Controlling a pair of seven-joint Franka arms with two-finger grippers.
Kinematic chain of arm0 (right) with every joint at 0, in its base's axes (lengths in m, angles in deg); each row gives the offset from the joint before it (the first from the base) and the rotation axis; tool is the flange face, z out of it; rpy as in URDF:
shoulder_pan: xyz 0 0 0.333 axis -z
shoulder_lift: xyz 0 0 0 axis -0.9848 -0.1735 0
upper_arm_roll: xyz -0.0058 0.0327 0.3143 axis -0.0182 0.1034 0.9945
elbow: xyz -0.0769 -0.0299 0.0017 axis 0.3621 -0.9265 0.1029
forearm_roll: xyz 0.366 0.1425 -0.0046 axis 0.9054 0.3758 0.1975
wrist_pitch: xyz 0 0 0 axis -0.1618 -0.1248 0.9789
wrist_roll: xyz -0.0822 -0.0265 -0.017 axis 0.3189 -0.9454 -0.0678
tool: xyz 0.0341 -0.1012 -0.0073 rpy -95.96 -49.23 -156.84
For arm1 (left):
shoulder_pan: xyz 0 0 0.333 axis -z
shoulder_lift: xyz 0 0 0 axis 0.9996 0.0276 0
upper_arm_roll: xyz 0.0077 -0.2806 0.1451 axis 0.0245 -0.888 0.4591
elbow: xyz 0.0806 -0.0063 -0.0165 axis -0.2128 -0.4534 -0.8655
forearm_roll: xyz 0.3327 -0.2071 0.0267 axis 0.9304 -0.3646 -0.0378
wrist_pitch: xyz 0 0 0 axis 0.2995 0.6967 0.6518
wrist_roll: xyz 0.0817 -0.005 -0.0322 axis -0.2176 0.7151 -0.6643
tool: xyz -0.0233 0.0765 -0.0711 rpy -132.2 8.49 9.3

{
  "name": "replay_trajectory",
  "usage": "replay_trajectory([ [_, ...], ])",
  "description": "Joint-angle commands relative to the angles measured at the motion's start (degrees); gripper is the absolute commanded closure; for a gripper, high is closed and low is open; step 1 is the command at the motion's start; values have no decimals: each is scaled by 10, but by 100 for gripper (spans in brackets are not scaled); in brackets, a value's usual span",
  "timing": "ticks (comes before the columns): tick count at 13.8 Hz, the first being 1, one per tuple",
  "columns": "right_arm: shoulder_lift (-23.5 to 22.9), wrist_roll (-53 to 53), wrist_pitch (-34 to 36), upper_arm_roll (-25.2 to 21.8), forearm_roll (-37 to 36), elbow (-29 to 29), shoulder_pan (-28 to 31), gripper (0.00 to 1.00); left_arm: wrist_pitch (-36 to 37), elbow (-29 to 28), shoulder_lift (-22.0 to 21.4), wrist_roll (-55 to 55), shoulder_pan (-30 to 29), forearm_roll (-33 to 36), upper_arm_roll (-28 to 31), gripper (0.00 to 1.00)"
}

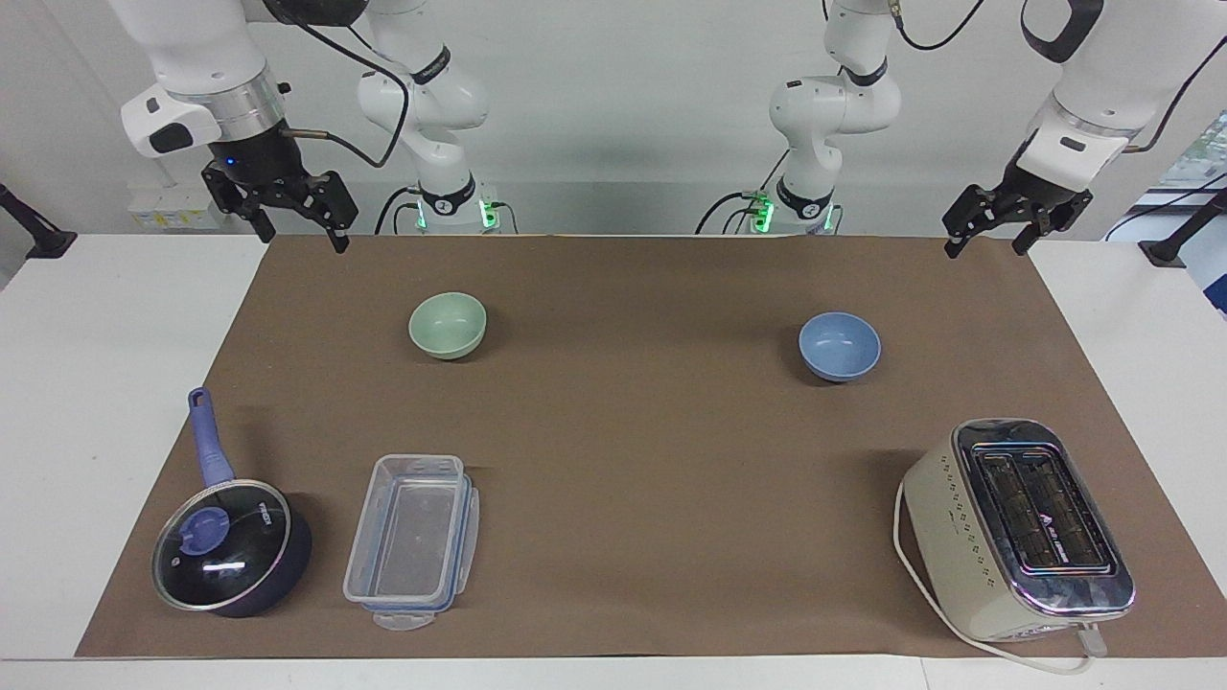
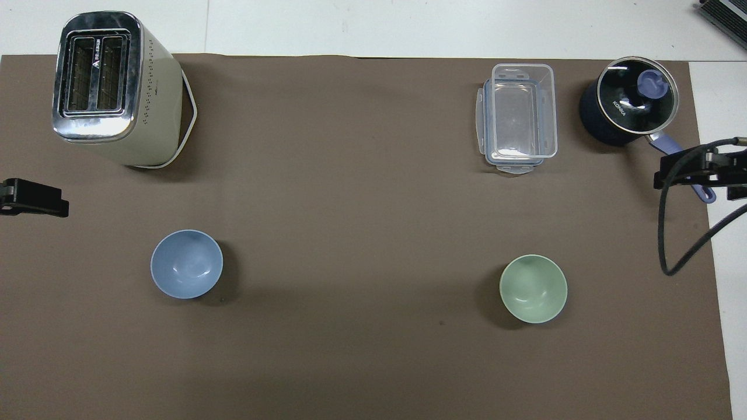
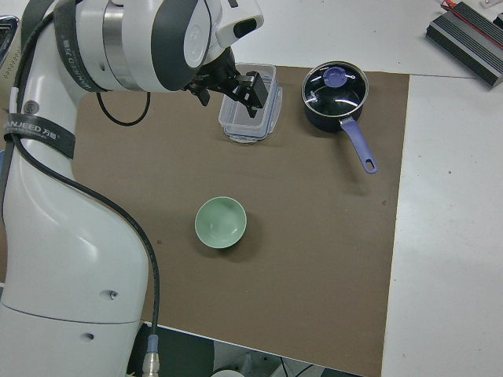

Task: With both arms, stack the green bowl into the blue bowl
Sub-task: 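Move the left gripper out from rest toward the blue bowl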

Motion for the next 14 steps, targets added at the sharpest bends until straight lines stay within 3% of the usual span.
replay_trajectory([
  [1,1,8,6,5,0,-5,7,0,3,-31,-26,3,6,11,2,0],
  [7,1,8,7,5,0,-5,7,0,-3,-39,-25,3,4,11,2,0],
  [14,2,8,7,5,0,-5,7,0,-56,-117,-34,2,4,10,1,0],
])
